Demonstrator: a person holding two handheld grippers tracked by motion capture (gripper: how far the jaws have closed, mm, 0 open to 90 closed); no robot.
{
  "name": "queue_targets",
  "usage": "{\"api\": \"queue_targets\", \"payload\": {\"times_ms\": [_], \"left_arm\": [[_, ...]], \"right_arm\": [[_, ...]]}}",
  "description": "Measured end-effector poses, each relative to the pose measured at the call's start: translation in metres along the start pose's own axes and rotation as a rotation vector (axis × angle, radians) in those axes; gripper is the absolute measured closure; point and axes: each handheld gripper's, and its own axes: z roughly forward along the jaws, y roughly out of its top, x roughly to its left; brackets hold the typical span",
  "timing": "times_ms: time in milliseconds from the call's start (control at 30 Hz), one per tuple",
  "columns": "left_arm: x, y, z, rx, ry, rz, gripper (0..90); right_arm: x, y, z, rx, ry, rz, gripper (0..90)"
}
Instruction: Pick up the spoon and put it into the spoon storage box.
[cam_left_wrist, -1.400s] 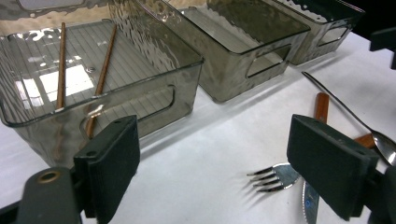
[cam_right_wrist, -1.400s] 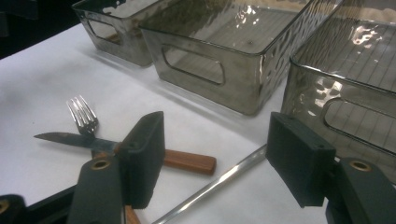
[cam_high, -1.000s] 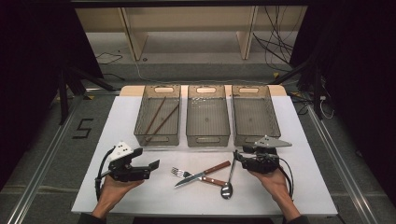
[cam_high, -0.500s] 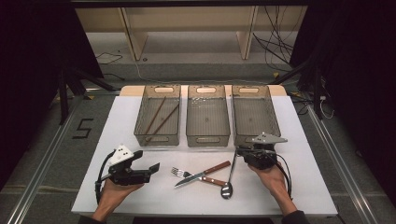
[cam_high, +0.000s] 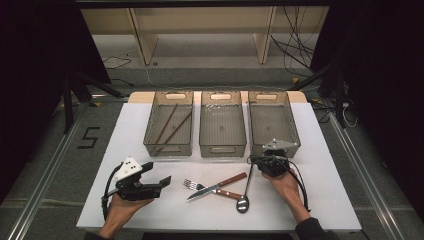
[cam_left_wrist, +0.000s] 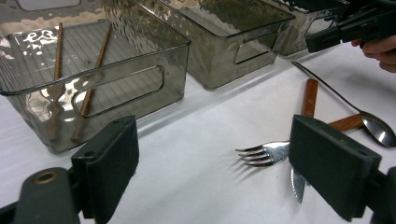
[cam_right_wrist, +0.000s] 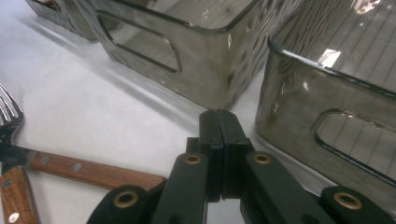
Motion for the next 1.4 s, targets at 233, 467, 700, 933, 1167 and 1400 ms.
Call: {"api": "queue_targets", "payload": {"times_ms": [233,467,700,933,1167,1400], "left_arm": [[0.002,-0.001,-0.001,-0.001,-0.001,-0.005,16.1],[0.001,-0.002,0.001,0.004,-0.006,0.003,16.1],[0.001,-0.002,0.001,0.007,-0.005,0.005,16.1],[0.0,-0.002,0.0,0.006,-0.004,0.011,16.2],[-0.001,-0.002,0.001,0.008,-0.005,0.018,16.2],[-0.003,-0.001,0.001,0.006,-0.005,0.024,16.2]], "right_arm": [[0.003,0.002,0.014,0.061,0.01,-0.017,90.0],[0.006,0.0,0.028,0.149,-0.012,-0.037,90.0],[0.005,-0.003,0.019,0.186,-0.035,-0.046,90.0],[0.001,-0.014,-0.002,0.233,-0.059,-0.057,90.0],[0.001,-0.031,-0.028,0.264,-0.056,-0.043,90.0],[0.004,-0.041,-0.045,0.304,-0.067,-0.034,90.0]]}}
